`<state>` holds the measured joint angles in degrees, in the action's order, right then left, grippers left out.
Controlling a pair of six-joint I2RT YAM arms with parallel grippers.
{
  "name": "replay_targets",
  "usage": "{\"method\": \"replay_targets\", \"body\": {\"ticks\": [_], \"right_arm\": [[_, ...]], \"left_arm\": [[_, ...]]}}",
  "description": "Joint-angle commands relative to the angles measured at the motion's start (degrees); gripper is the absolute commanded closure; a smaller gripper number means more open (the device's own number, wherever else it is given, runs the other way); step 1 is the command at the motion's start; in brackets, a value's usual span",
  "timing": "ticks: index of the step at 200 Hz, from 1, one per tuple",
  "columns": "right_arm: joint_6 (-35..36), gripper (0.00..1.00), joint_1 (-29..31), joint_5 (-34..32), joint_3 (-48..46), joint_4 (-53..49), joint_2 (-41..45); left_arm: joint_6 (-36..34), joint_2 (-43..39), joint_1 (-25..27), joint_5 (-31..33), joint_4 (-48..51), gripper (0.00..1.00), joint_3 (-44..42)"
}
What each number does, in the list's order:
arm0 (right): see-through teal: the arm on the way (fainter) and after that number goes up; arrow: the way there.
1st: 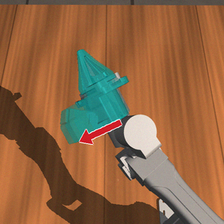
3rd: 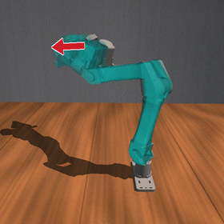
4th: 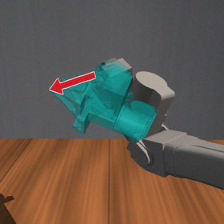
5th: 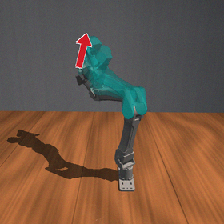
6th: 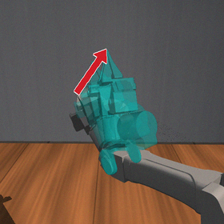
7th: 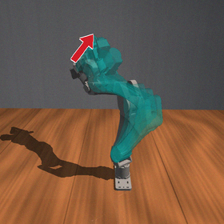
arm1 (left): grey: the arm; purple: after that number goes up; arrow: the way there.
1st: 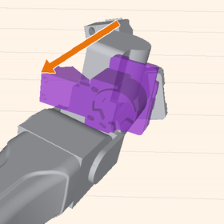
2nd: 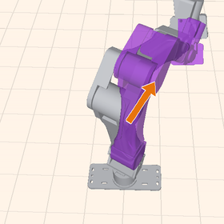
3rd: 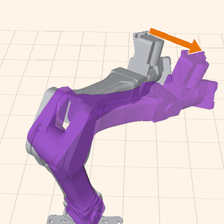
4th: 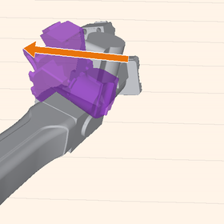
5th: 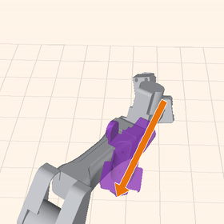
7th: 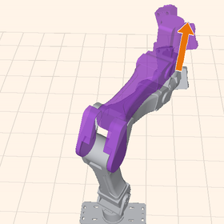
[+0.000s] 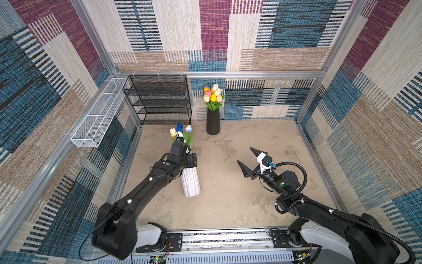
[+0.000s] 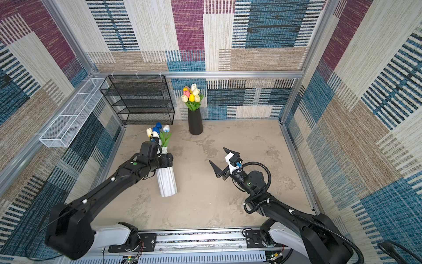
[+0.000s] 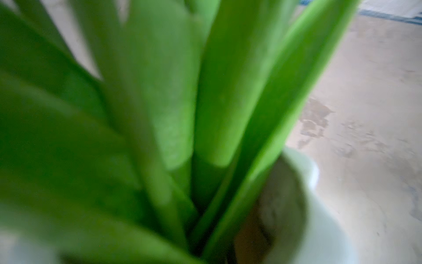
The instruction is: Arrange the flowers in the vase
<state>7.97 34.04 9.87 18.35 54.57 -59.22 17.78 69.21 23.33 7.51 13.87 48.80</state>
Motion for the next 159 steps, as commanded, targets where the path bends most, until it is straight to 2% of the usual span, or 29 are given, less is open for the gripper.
{"method": "replay_targets", "body": {"ticks": [1, 18, 38, 53, 73, 98, 117, 159], "right_arm": [[0.62, 0.12, -0.03, -0.75, -0.33, 3.17, 0.72], [1.14, 0.12, -0.03, -1.07, -0.50, 3.05, 0.93], [2.11, 0.12, -0.03, -2.03, -0.56, 2.95, 0.99], [2.48, 0.12, -0.03, -2.72, -0.92, 3.38, 0.99], [2.72, 0.12, -0.03, -2.95, -1.06, 3.99, 0.44], [2.75, 0.12, -0.03, -2.99, -1.54, 4.55, 0.66], [3.20, 0.12, -0.03, -3.49, -2.07, 4.93, 1.04], [3.55, 0.12, -0.03, -3.08, -2.46, 4.68, 2.24]], "left_arm": [[-7.09, -7.16, 2.43, -0.06, -16.86, 1.00, -5.33], [-11.85, -11.86, 4.60, -2.76, -27.66, 1.00, -9.96], [-18.55, -11.66, 5.79, -5.87, -41.01, 1.00, -13.02], [-23.37, -6.86, 5.85, -5.35, -54.80, 1.00, -13.53], [-30.35, 6.03, 5.11, -4.09, -67.41, 1.00, -7.84], [-30.42, 21.91, 2.28, -6.38, -76.70, 1.00, 2.68], [-29.64, 30.55, 1.84, -6.63, -78.53, 1.00, 10.76], [-26.80, 42.06, -2.28, -6.10, -79.14, 1.00, 20.12]]}}
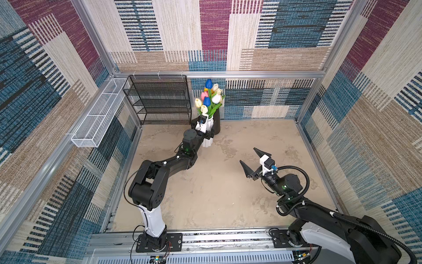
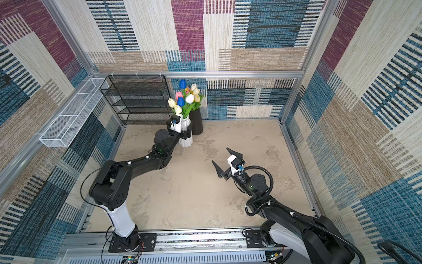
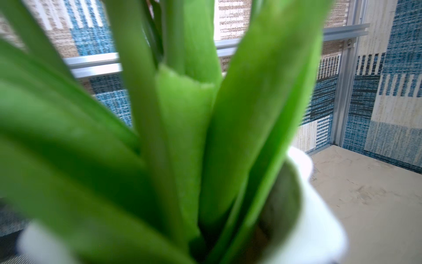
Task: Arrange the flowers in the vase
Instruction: 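Carry the white vase beside the black vase and set it down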
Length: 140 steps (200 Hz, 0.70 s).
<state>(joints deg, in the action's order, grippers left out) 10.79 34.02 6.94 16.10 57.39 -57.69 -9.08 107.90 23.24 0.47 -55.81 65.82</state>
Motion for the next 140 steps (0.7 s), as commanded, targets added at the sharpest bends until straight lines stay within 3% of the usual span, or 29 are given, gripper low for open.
{"method": "replay_targets", "body": {"ticks": [1, 58, 131, 140], "right_arm": [[0.77, 0.12, -0.01, -0.12, -0.24, 1.85, 0.77], [1.39, 0.12, -0.01, 0.07, -0.28, 1.27, 1.53], [1.25, 0.12, -0.01, 0.97, 0.16, 0.62, 0.98], [1.22, 0.12, -0.01, 0.86, 0.16, 0.69, 0.91]], "left_arm": [[0.09, 3.50, -2.30, 0.98, -9.48, 1.00, 3.18], [3.77, 5.84, -6.73, 0.33, -8.14, 1.00, 1.95], [4.25, 9.87, -8.04, 2.18, -9.36, 1.00, 2.23], [3.87, 9.92, -8.04, 1.84, -10.10, 0.86, 1.67]]}}
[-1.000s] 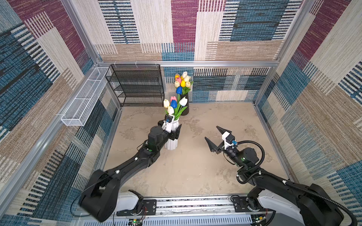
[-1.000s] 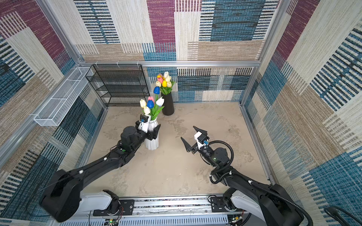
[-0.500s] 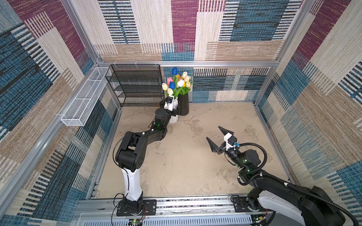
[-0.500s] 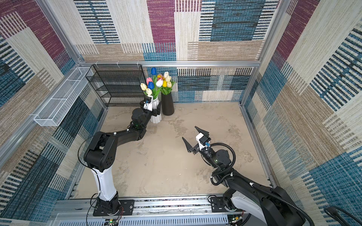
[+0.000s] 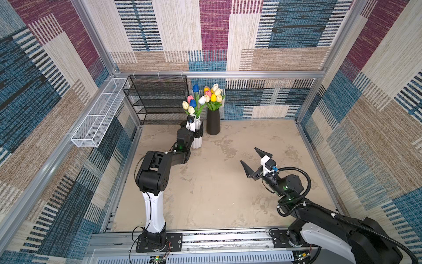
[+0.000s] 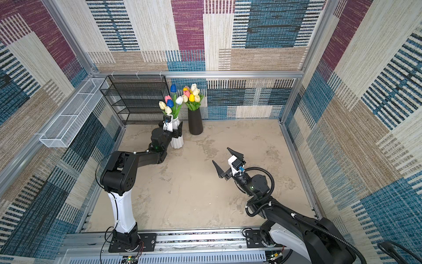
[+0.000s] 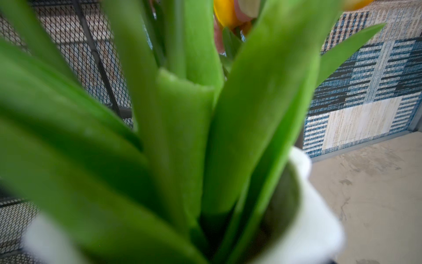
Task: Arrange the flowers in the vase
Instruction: 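Carry the white vase beside the black vase and set it down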
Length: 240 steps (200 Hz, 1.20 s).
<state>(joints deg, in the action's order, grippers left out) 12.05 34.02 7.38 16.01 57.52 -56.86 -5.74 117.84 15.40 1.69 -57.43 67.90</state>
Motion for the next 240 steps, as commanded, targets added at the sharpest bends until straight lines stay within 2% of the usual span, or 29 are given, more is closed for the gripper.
{"method": "replay_targets", "body": {"ticks": [1, 8, 19, 35, 42, 45, 123, 145, 168, 182, 200, 220, 230, 240], "right_arm": [[-0.03, 0.12, -0.01, 0.39, 0.25, 0.57, 0.08], [-0.16, 0.11, -0.03, 0.31, 0.33, 0.58, 0.00], [-0.02, 0.11, -0.01, 0.29, 0.42, 0.68, -0.09], [-0.04, 0.11, -0.01, 0.18, 0.51, 0.99, -0.09], [-0.04, 0.11, 0.04, 0.27, 0.64, 0.94, -0.13], [-0.05, 0.11, 0.00, 0.27, 0.75, 0.83, -0.10], [0.16, 0.09, -0.01, -1.77, 1.22, 1.29, -0.57], [-1.05, 0.02, -0.75, -9.18, 0.65, 3.74, -1.47], [-3.79, 0.00, -4.14, -22.22, 0.82, 4.35, -3.94], [-3.64, 0.00, -7.05, -27.72, 0.05, 5.08, -5.81], [-2.98, 0.00, -10.33, -34.56, 0.02, 2.40, -9.32], [-4.33, 0.00, -14.55, -34.26, 0.44, -3.62, -12.52], [-4.29, 0.00, -15.98, -34.36, -1.50, -0.56, -14.21], [-3.59, 0.00, -17.13, -34.14, -3.89, 4.55, -15.84]], "left_arm": [[0.49, 0.00, -0.19, 0.56, -8.57, 0.83, -0.45], [-0.06, -0.09, -0.19, 0.13, -9.19, 0.69, -1.01], [-0.42, -0.40, -0.19, 0.04, -10.20, 0.58, -2.09], [-0.75, -1.05, -0.19, 0.11, -11.56, 0.24, -3.63], [-0.72, -1.36, -0.19, 0.15, -12.33, 0.03, -4.50], [-0.73, -1.46, -0.19, 0.09, -12.69, 0.01, -4.83], [-1.29, -9.92, -0.54, -2.44, -10.71, 0.00, -14.34], [-0.96, -16.86, -0.54, -0.60, -10.60, 0.00, -21.64], [-0.76, -26.59, -0.54, -0.57, -4.52, 0.00, -29.34], [0.28, -34.16, -0.55, 3.38, 2.85, 0.00, -33.92], [2.18, -44.56, -0.54, 12.39, 14.64, 0.01, -38.95], [1.82, -54.56, -0.54, 21.67, 29.69, 0.00, -41.58], [-0.66, -56.40, -0.86, 24.14, 31.44, 0.00, -43.15], [-2.93, -56.14, -1.35, 24.99, 27.09, 0.01, -46.47]]}}
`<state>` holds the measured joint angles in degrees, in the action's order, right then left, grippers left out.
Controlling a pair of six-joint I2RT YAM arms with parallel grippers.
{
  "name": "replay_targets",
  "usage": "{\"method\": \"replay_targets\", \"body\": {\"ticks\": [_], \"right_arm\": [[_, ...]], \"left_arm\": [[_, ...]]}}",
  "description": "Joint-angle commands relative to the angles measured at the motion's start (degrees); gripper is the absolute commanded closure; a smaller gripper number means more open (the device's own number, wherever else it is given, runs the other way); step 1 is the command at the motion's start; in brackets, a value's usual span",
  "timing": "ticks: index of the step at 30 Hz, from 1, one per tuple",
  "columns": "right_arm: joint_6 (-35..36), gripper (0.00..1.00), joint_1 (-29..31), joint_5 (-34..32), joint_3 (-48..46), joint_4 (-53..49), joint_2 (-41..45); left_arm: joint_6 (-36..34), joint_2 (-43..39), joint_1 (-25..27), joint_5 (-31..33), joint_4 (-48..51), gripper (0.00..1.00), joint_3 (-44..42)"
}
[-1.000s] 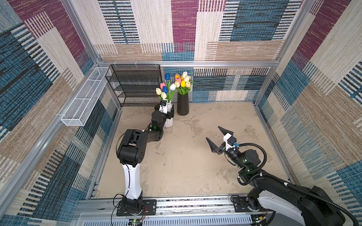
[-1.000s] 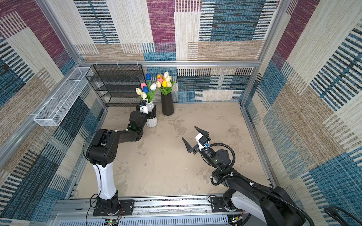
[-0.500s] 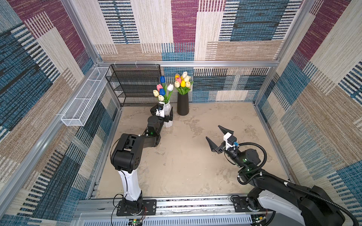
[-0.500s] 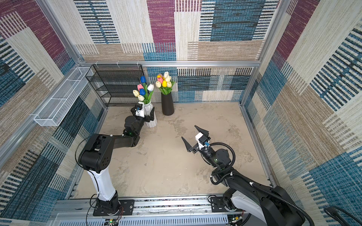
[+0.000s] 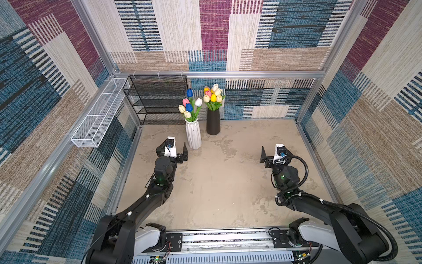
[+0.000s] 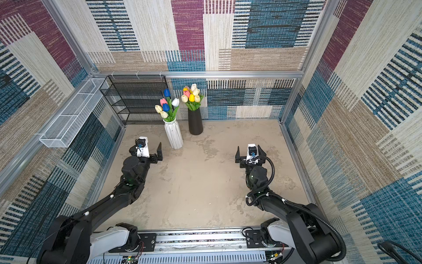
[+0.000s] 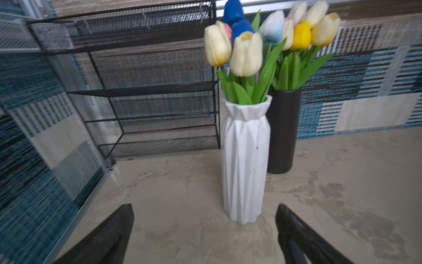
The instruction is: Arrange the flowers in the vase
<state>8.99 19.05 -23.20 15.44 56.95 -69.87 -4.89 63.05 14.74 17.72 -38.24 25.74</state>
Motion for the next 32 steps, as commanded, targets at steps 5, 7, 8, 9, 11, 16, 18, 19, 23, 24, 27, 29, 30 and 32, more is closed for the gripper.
{"method": "replay_targets", "body": {"ticks": [5, 7, 8, 9, 11, 16, 18, 19, 23, 24, 27, 29, 30, 32], "right_arm": [[1.02, 0.00, -6.44, 1.04, -6.22, 15.52, -9.20], [-1.02, 0.00, -9.12, 6.53, -7.25, 20.35, -11.77], [-1.47, 0.00, -10.28, 9.12, -7.01, 20.50, -12.97], [-2.20, 0.00, -11.28, 10.09, -6.71, 21.39, -14.48], [-4.46, 0.00, -13.97, 14.74, -7.80, 21.47, -13.94], [-6.48, 0.00, -16.68, 18.74, -3.97, 16.72, -17.52], [-8.72, 0.00, -20.11, 23.70, -3.40, 15.83, -17.71], [-8.57, 0.00, -20.12, 23.52, -3.36, 16.03, -17.78], [-8.42, 0.00, -20.09, 23.65, -3.32, 15.91, -17.71], [-8.42, 0.00, -20.09, 23.65, -3.31, 16.15, -17.86], [-8.47, 0.00, -20.10, 23.82, -2.59, 15.25, -18.38], [-8.39, 0.00, -20.05, 23.79, -2.81, 15.75, -18.19], [-8.36, 0.00, -20.10, 23.89, -3.13, 15.58, -17.78], [-8.29, 0.00, -20.05, 23.90, -3.33, 15.93, -17.73]], "left_arm": [[1.09, 6.23, -6.38, 2.03, -10.23, 0.01, -11.42], [0.39, 13.77, -8.23, -2.19, -22.13, 0.01, -13.36], [0.56, 17.00, -9.09, -3.10, -25.66, 0.01, -13.52], [1.50, 20.12, -9.73, -3.11, -27.57, 0.01, -13.38], [2.23, 25.52, -10.53, -4.91, -32.66, 0.01, -13.51], [-1.09, 23.35, -10.67, -13.23, -21.22, 0.01, -9.74], [0.59, 25.49, -12.67, -13.49, -11.68, 0.00, -2.89], [2.67, 25.23, -15.61, -19.39, -6.00, 0.01, -0.33], [4.31, 25.36, -17.99, -22.68, -7.44, 0.01, -0.58], [4.32, 25.10, -17.99, -22.70, -6.26, 0.01, -0.19], [4.35, 25.37, -17.99, -22.63, -7.25, 0.01, -0.47], [4.29, 25.72, -17.99, -22.55, -8.29, 0.01, -0.64], [4.36, 25.38, -17.99, -22.55, -7.50, 0.01, -0.51], [4.36, 25.60, -17.99, -22.55, -8.23, 0.00, -0.71]]}}
